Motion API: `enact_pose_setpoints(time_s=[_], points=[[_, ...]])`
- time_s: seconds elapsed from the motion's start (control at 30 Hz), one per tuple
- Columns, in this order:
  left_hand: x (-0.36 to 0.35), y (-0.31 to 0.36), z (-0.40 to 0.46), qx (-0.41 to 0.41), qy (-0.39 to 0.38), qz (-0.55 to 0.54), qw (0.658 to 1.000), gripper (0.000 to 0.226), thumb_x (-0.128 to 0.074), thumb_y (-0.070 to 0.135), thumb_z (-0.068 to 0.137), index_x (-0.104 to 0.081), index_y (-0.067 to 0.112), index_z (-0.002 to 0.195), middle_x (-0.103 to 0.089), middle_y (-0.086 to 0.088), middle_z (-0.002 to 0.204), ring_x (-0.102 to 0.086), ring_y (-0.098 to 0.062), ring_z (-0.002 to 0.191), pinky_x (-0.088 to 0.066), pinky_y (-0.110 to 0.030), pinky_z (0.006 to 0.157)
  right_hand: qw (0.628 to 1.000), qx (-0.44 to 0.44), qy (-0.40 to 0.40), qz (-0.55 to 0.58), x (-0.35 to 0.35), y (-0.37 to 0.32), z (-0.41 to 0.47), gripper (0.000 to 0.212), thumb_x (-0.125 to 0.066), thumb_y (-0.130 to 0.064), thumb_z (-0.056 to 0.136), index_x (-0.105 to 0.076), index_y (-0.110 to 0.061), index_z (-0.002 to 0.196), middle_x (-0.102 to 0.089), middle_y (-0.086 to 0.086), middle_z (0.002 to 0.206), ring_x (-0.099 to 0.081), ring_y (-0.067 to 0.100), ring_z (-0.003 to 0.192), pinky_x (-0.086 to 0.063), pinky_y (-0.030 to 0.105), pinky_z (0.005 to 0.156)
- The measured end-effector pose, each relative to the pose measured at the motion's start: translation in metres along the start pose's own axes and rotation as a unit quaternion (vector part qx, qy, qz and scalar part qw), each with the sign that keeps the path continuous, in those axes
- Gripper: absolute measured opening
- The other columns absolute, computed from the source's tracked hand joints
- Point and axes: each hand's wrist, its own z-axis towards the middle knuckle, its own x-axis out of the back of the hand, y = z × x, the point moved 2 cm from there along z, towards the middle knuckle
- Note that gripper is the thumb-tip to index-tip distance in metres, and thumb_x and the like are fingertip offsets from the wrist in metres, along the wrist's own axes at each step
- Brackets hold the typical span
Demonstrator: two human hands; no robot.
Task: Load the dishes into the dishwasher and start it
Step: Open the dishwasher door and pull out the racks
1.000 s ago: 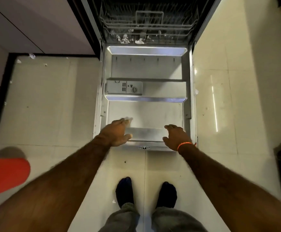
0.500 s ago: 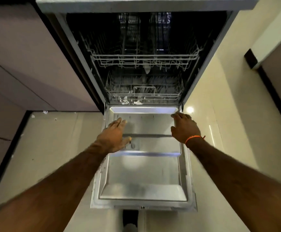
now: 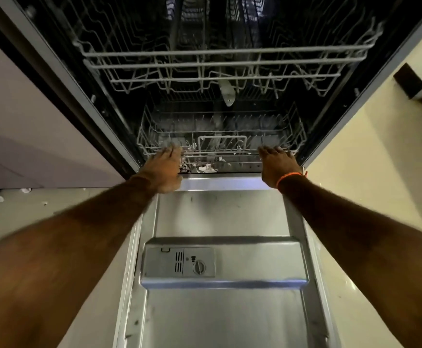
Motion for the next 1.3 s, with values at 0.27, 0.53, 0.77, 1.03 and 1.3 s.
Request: enact_pose_setpoints(time_s=[0.27, 0.53, 0.77, 1.03, 1.3], points=[[-0.032, -0.012, 0.015, -0.004, 0.016, 0.059, 0.998, 0.081, -0.060, 0.016, 0.087, -0.023, 0.018, 0.159, -0.034, -0.015, 0.159, -0.027, -0.034, 0.147, -0.020, -0.052, 0.123, 0.992, 0.013, 0.119, -0.044, -0.001, -0.007, -0.010, 0.032, -0.049, -0.007, 0.093, -0.066, -0.013, 0.119, -0.069, 0.014, 0.109, -0.066, 0.036, 0.102, -0.054, 0.042, 0.082], [-0.034, 0.005, -0.081, -0.045, -0.097, -0.075, 0.991, 0.049, -0.053, 0.012, 0.095, -0.052, 0.013, 0.144, -0.055, -0.014, 0.145, -0.053, -0.029, 0.129, -0.042, -0.046, 0.112, 0.998, 0.036, 0.037, -0.034, -0.021, -0.007, -0.112, 0.032, -0.048, -0.006, 0.088, -0.064, -0.016, 0.114, -0.067, 0.010, 0.114, -0.063, 0.035, 0.106, -0.054, 0.041, 0.077], [-0.054, 0.035, -0.189, -0.081, -0.118, -0.049, 0.989, 0.035, -0.055, 0.001, 0.090, -0.074, 0.010, 0.118, -0.070, -0.009, 0.126, -0.064, -0.028, 0.115, -0.045, -0.027, 0.096, 0.997, 0.046, -0.050, -0.022, -0.051, -0.011, -0.233, 0.039, -0.048, -0.006, 0.090, -0.059, -0.020, 0.124, -0.064, 0.004, 0.120, -0.063, 0.028, 0.109, -0.056, 0.042, 0.084], [-0.091, 0.062, -0.298, -0.057, -0.143, -0.068, 0.986, 0.027, -0.055, 0.001, 0.086, -0.077, 0.015, 0.094, -0.077, -0.004, 0.102, -0.065, -0.021, 0.086, -0.038, -0.022, 0.075, 0.994, 0.036, -0.102, 0.002, -0.077, -0.013, -0.348, 0.031, -0.047, -0.014, 0.095, -0.061, -0.024, 0.121, -0.063, 0.002, 0.118, -0.061, 0.029, 0.109, -0.051, 0.038, 0.081], [-0.120, 0.075, -0.362, -0.012, -0.191, -0.081, 0.978, 0.038, -0.057, 0.003, 0.087, -0.076, 0.020, 0.115, -0.073, 0.001, 0.123, -0.065, -0.018, 0.112, -0.049, -0.030, 0.103, 0.989, 0.011, -0.145, 0.022, -0.099, -0.027, -0.414, 0.029, -0.053, -0.012, 0.087, -0.073, -0.022, 0.105, -0.073, 0.008, 0.101, -0.069, 0.031, 0.094, -0.058, 0.037, 0.081]])
